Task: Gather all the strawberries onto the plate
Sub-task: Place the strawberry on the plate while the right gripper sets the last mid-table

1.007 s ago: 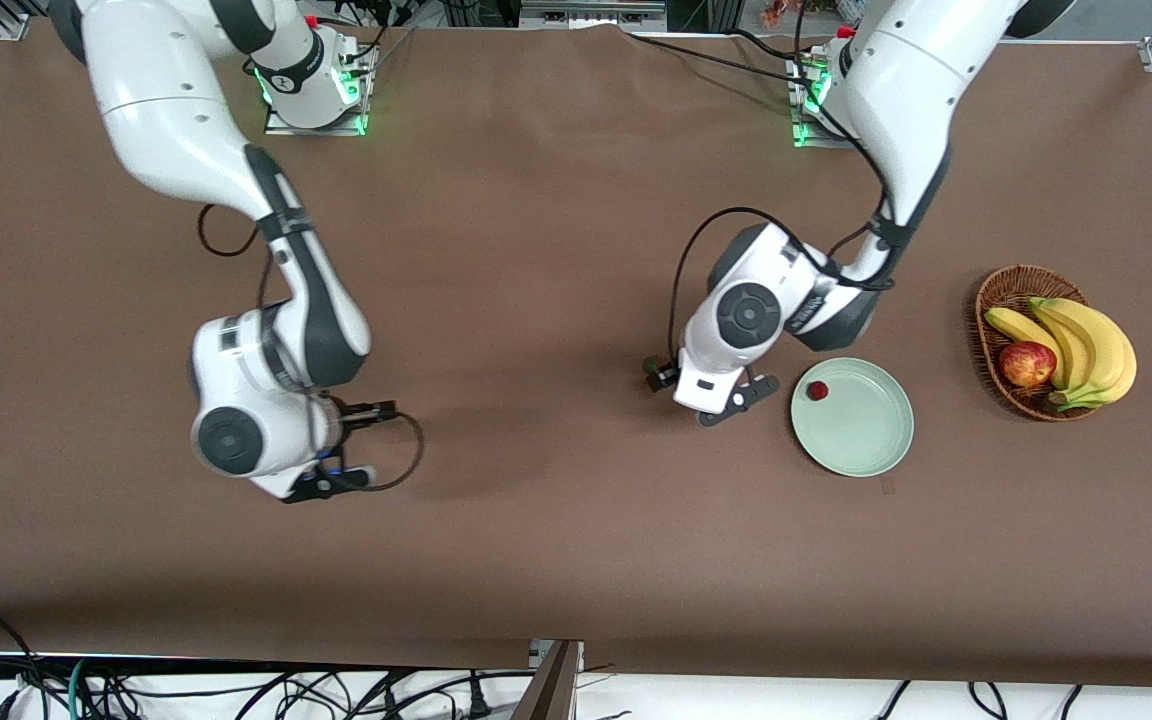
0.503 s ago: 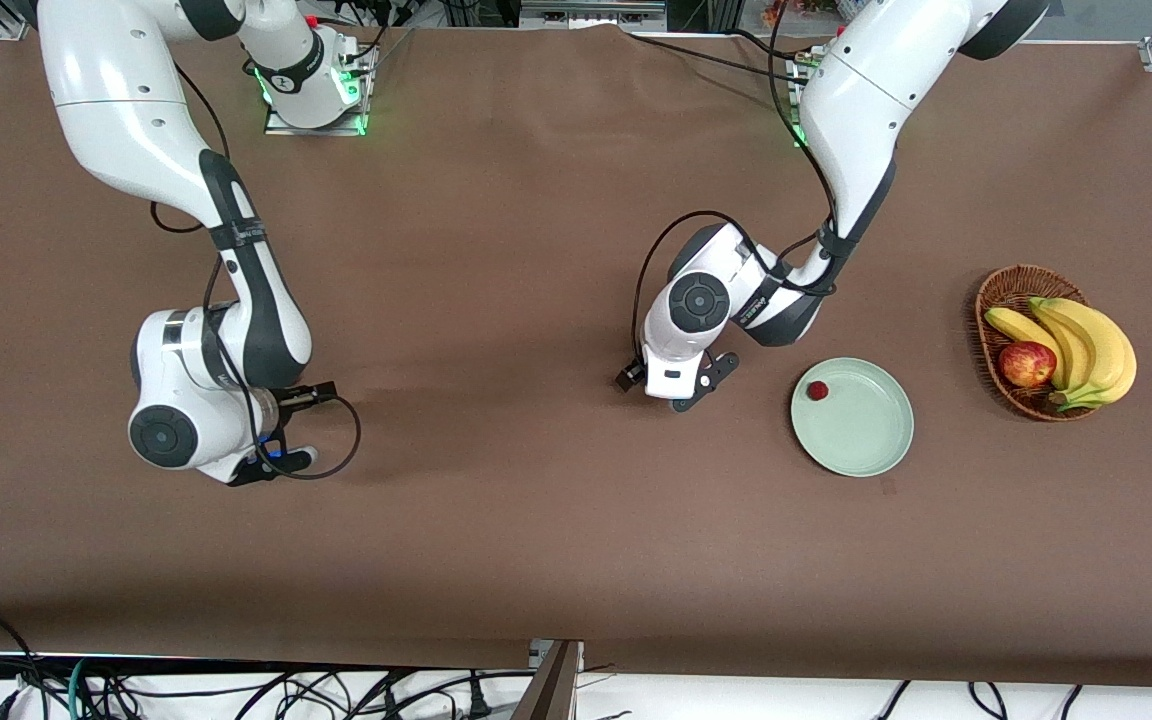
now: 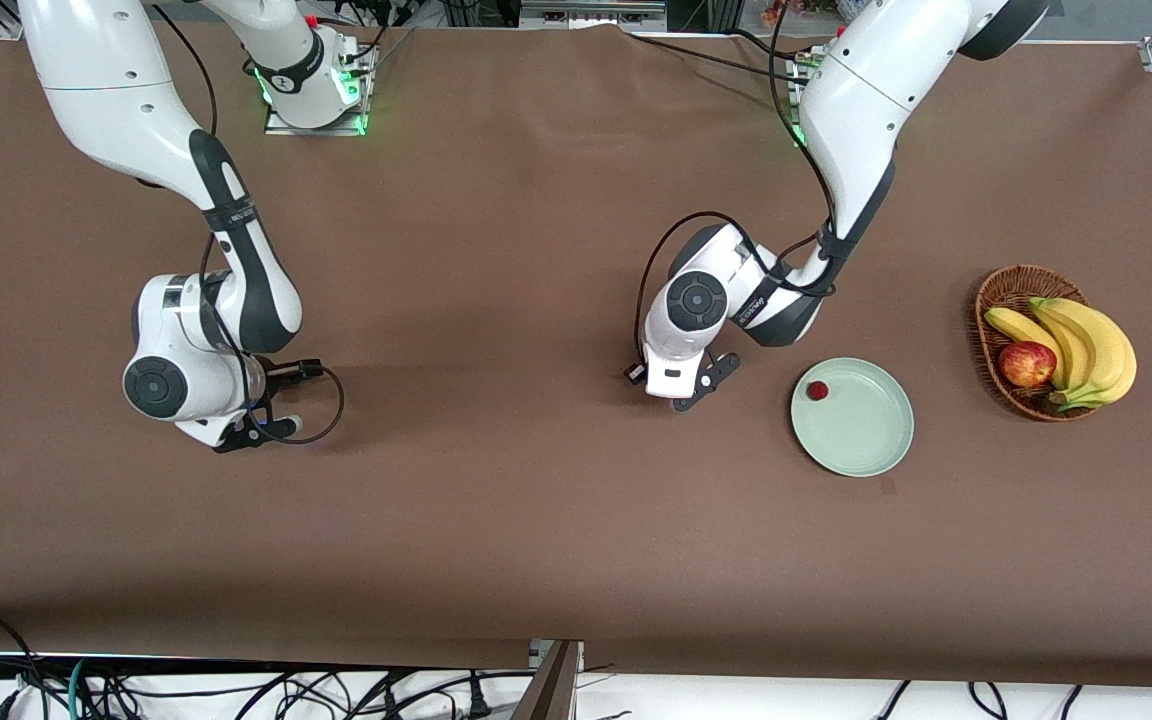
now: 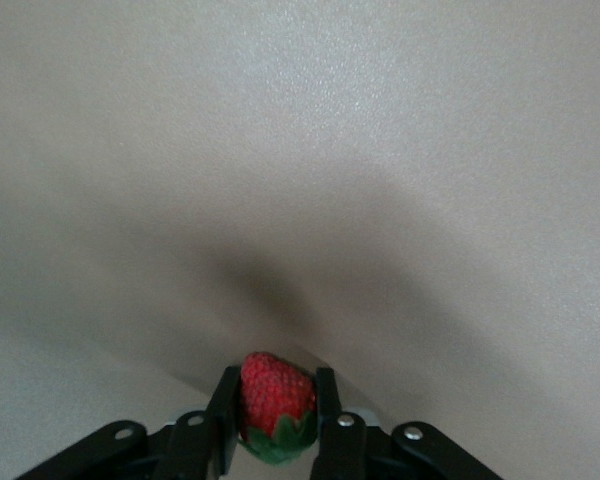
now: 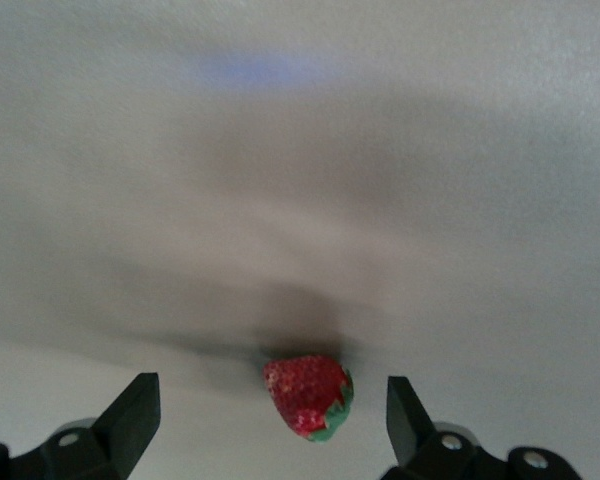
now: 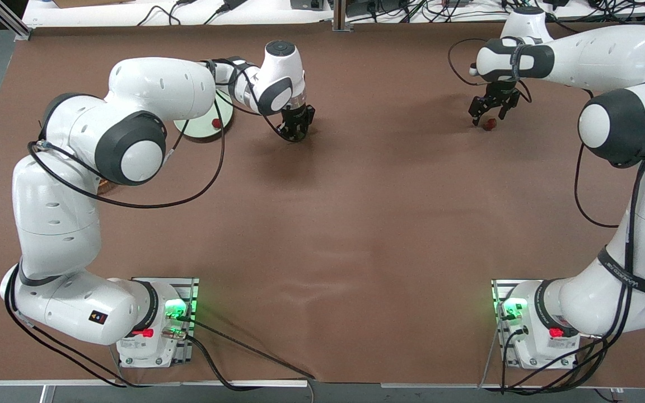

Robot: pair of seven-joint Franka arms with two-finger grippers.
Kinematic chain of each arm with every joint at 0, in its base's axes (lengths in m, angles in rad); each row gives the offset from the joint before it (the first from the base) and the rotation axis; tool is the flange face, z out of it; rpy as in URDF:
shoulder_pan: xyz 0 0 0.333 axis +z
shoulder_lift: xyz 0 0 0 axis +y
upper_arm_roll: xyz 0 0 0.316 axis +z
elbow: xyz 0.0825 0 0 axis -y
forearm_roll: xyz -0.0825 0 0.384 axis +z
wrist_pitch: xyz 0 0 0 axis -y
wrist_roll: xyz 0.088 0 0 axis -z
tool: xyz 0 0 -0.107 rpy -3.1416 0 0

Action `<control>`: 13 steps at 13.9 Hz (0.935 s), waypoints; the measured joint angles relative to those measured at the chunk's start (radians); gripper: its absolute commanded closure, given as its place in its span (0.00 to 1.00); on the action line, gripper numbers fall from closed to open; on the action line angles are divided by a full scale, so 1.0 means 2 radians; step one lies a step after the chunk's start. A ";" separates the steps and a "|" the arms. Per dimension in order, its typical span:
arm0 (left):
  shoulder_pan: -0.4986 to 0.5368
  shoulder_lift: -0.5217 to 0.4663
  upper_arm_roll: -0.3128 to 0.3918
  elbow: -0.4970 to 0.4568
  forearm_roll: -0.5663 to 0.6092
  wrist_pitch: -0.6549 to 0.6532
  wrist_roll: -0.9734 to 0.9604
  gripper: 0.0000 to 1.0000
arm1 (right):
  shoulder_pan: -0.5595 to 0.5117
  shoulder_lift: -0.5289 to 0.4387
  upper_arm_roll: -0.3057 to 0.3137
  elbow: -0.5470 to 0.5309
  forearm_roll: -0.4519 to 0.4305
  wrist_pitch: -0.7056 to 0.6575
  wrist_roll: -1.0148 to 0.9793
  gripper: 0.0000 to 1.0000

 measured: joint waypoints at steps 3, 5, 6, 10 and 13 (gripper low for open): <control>0.001 -0.002 0.004 0.001 0.000 -0.007 0.000 0.87 | 0.000 -0.005 -0.004 -0.017 0.000 0.021 -0.008 0.67; 0.008 -0.010 0.014 0.011 0.002 -0.049 0.028 0.87 | -0.001 -0.007 -0.006 -0.020 0.000 0.023 -0.010 0.91; 0.017 -0.019 0.017 0.016 0.002 -0.074 0.056 0.87 | -0.001 -0.007 -0.006 -0.020 0.000 0.024 -0.010 0.97; 0.071 -0.055 0.018 0.023 0.002 -0.142 0.189 0.86 | 0.000 -0.010 -0.002 -0.015 0.012 0.029 -0.009 0.99; 0.112 -0.065 0.019 0.023 0.002 -0.159 0.308 0.84 | 0.018 -0.012 0.025 0.010 0.042 0.029 0.055 0.99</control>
